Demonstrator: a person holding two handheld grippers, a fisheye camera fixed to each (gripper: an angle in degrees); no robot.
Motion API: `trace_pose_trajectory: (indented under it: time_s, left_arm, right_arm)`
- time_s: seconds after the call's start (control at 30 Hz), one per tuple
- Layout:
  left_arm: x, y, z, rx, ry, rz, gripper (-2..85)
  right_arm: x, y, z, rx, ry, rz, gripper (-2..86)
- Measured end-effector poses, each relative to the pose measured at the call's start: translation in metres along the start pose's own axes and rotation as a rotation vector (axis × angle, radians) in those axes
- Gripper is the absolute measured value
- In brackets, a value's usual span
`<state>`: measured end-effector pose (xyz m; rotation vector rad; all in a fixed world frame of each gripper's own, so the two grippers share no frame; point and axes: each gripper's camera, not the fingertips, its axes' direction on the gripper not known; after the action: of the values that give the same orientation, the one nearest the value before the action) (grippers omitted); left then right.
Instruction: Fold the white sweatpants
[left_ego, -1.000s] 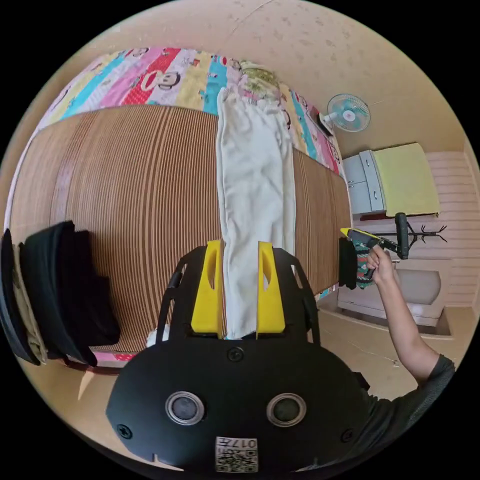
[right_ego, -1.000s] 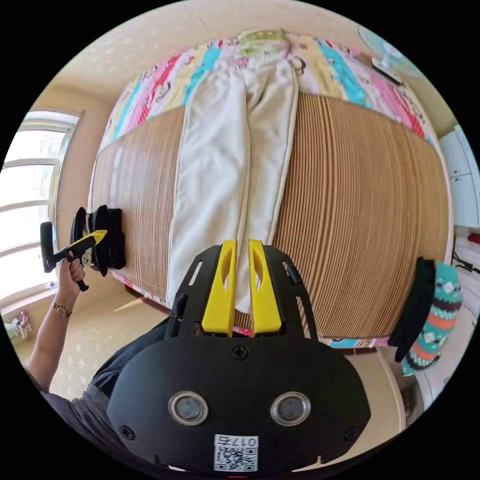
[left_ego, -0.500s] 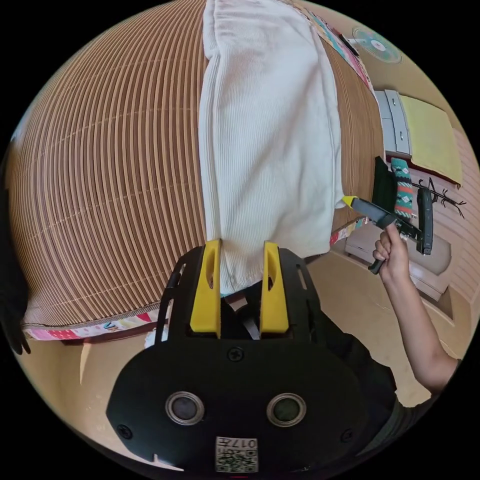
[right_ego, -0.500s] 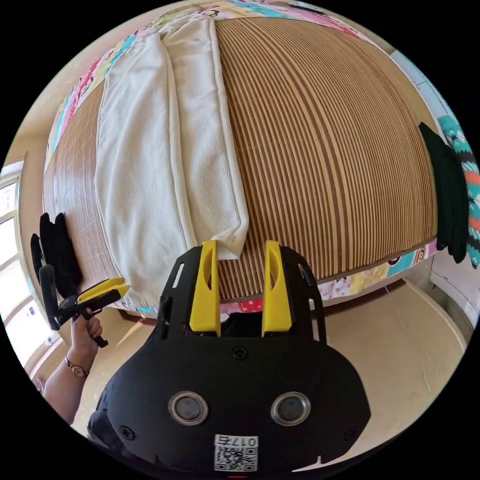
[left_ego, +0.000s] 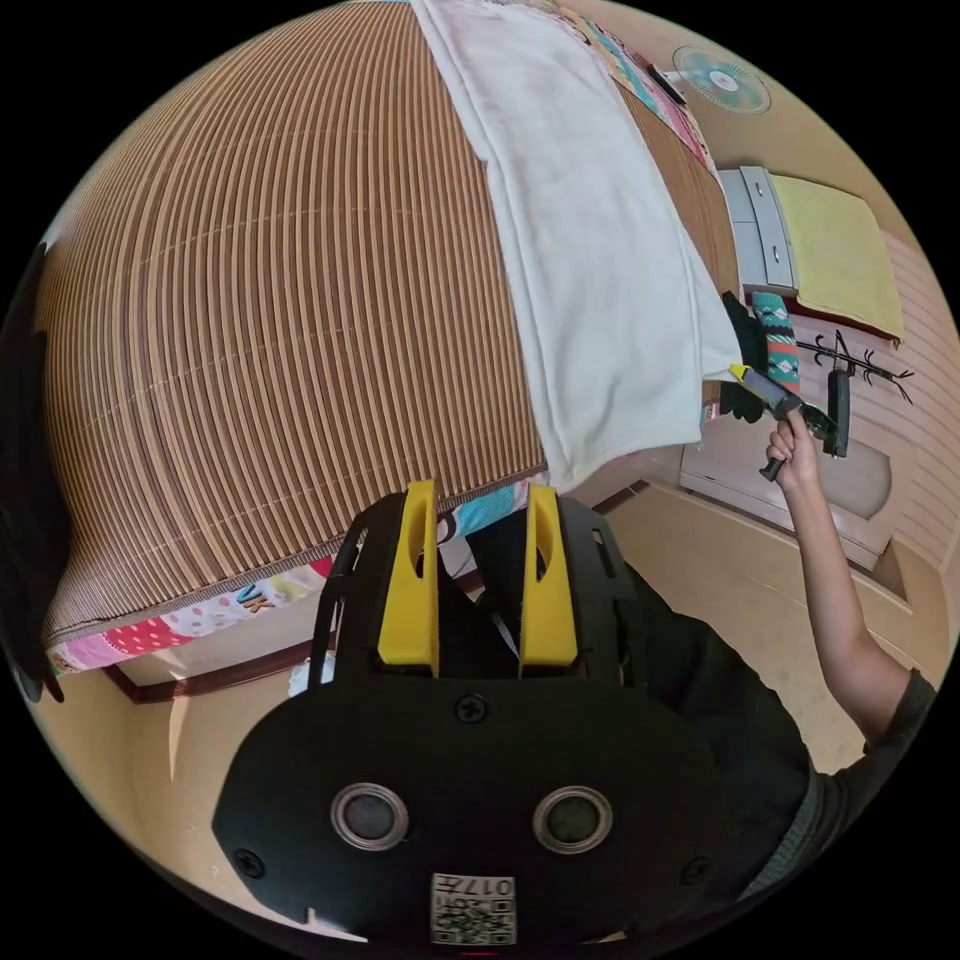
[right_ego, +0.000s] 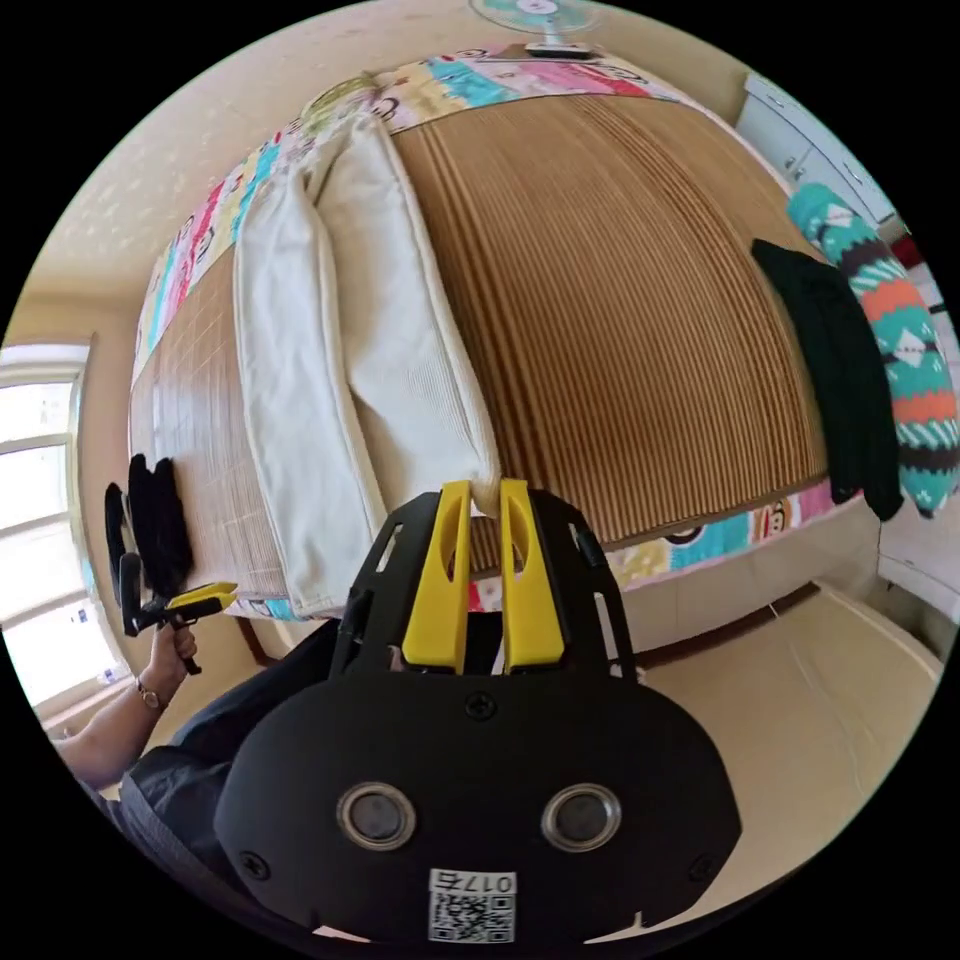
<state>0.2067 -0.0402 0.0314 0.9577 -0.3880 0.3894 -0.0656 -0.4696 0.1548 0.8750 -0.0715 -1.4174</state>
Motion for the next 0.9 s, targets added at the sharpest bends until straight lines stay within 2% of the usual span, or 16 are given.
trace_pose_trajectory:
  time_s: [0.07,0.1,0.13,0.2,0.3,0.43,0.5,0.57,0.7,0.8,0.9]
  left_arm:
    - [-0.006,-0.004,-0.008,0.004,0.037,-0.01,12.9]
    - [-0.007,-0.005,-0.009,0.002,0.044,-0.009,13.0]
    - [-0.006,-0.01,-0.009,-0.004,0.051,-0.005,13.0]
    - [-0.002,-0.02,-0.009,-0.012,0.061,0.005,13.0]
    - [0.01,-0.039,-0.005,-0.015,0.106,0.034,13.0]
    - [0.025,-0.067,0.017,-0.067,0.123,0.032,12.9]
    - [0.027,-0.078,0.03,-0.112,0.147,0.02,12.6]
    - [0.023,-0.086,0.035,-0.148,0.1,-0.04,8.7]
    - [0.002,-0.089,0.035,-0.224,0.228,-0.055,1.1]
    - [-0.007,-0.074,0.001,-0.156,0.401,0.083,-0.3]
    - [-0.016,-0.037,-0.043,-0.045,0.385,0.202,-0.7]
  right_arm:
    - [0.026,0.005,0.0,-0.07,0.16,0.131,3.9]
    - [0.035,0.014,-0.004,-0.06,0.282,0.205,4.4]
    - [0.034,0.025,-0.011,-0.017,0.302,0.193,5.1]
    - [0.022,0.039,-0.016,0.024,0.185,0.071,6.4]
    - [0.006,0.053,0.004,-0.091,-0.048,-0.094,9.4]
    - [0.01,0.076,0.042,-0.254,-0.092,-0.083,9.7]
    - [0.015,0.087,0.041,-0.258,-0.091,-0.065,7.4]
    - [0.022,0.096,0.03,-0.254,-0.141,-0.042,5.2]
    - [0.025,0.126,-0.011,-0.236,-0.423,-0.145,3.7]
    - [0.021,0.158,-0.039,-0.214,-0.633,-0.288,3.3]
    - [0.028,0.186,-0.04,-0.231,-0.61,-0.305,3.3]
